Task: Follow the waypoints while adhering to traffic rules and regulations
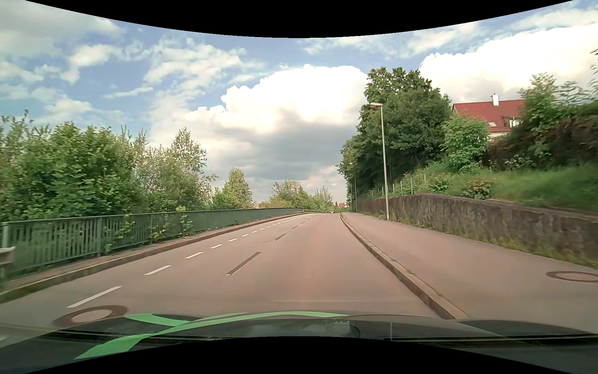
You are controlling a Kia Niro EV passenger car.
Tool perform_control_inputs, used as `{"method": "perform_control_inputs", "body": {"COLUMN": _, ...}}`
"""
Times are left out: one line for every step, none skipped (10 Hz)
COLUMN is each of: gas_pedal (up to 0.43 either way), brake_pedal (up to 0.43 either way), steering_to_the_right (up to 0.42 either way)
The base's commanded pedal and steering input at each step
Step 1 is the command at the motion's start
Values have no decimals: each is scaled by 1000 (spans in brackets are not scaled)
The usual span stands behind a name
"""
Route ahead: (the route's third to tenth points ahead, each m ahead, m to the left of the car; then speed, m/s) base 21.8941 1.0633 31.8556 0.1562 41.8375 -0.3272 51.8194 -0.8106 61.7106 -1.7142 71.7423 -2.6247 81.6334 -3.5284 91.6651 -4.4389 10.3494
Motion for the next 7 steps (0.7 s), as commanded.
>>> {"method": "perform_control_inputs", "body": {"gas_pedal": 169, "brake_pedal": 0, "steering_to_the_right": 6}}
{"method": "perform_control_inputs", "body": {"gas_pedal": 169, "brake_pedal": 0, "steering_to_the_right": 5}}
{"method": "perform_control_inputs", "body": {"gas_pedal": 169, "brake_pedal": 0, "steering_to_the_right": 5}}
{"method": "perform_control_inputs", "body": {"gas_pedal": 169, "brake_pedal": 0, "steering_to_the_right": 5}}
{"method": "perform_control_inputs", "body": {"gas_pedal": 169, "brake_pedal": 0, "steering_to_the_right": 5}}
{"method": "perform_control_inputs", "body": {"gas_pedal": 209, "brake_pedal": 0, "steering_to_the_right": 5}}
{"method": "perform_control_inputs", "body": {"gas_pedal": 209, "brake_pedal": 0, "steering_to_the_right": 5}}
